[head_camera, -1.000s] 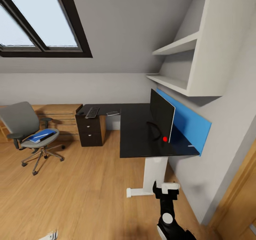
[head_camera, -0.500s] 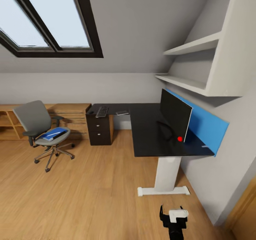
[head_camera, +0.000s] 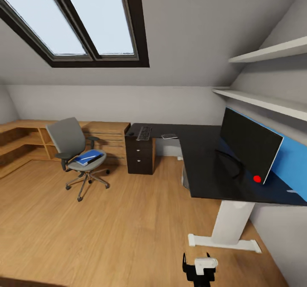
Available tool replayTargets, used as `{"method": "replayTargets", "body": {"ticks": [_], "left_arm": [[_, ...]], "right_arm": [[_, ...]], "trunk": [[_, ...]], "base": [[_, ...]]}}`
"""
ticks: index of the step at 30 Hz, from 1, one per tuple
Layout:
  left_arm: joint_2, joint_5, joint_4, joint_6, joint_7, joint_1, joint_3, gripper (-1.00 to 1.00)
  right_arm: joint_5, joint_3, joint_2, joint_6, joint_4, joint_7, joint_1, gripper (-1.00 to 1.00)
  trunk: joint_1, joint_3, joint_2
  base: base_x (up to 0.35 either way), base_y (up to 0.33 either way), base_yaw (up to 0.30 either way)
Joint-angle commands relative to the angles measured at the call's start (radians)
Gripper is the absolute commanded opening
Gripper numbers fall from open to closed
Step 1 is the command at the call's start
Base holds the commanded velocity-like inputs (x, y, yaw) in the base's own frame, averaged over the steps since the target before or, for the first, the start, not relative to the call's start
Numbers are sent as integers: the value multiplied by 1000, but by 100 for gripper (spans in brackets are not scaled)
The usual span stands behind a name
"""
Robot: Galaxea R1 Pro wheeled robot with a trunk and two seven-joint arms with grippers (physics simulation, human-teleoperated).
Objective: In the bedroom, organize the workspace by keeping the computer under the desk, ensuring the monitor is on the desk, placing the keyboard on the desk next to the monitor, placing the mouse on the desk next to the keyboard, moving the folder from the swivel chair onto the desk next to the mouse, stacking the notebook on top of the folder with the pen on top of the notebook, and positioning the swivel chair next to the desk.
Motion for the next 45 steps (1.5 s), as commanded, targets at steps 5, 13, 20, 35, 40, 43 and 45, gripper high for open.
{"method": "replayTargets", "body": {"ticks": [5,13,20,35,40,43,45], "left_arm": [[-3,-13,52,-7,11,-1,-5,100],[-7,-12,61,-9,23,-1,-18,100],[-9,-10,65,-6,23,-1,-18,100],[-8,-13,120,-8,25,-1,-25,100],[-7,-13,126,-8,25,-1,-25,100],[-8,-13,127,-9,25,-1,-24,100],[-7,-13,127,-9,25,-1,-24,100]], "right_arm": [[-5,11,1,-4,2,23,-1,100],[-4,11,1,-4,3,82,-1,100],[1,16,2,-5,32,84,-1,100],[3,14,8,-5,34,84,-1,100],[3,14,8,-5,34,84,-1,100],[3,14,10,-5,34,84,-1,100],[3,14,11,-5,34,84,-1,100]], "trunk": [[1,-4,-1],[1,-4,-1],[1,-4,-1],[1,0,-1],[1,4,-1],[1,5,-1],[1,5,-1]], "base": [[250,260,61],[121,122,3],[252,229,0],[263,229,-39],[272,217,-162],[278,209,-43],[288,187,-17]]}}
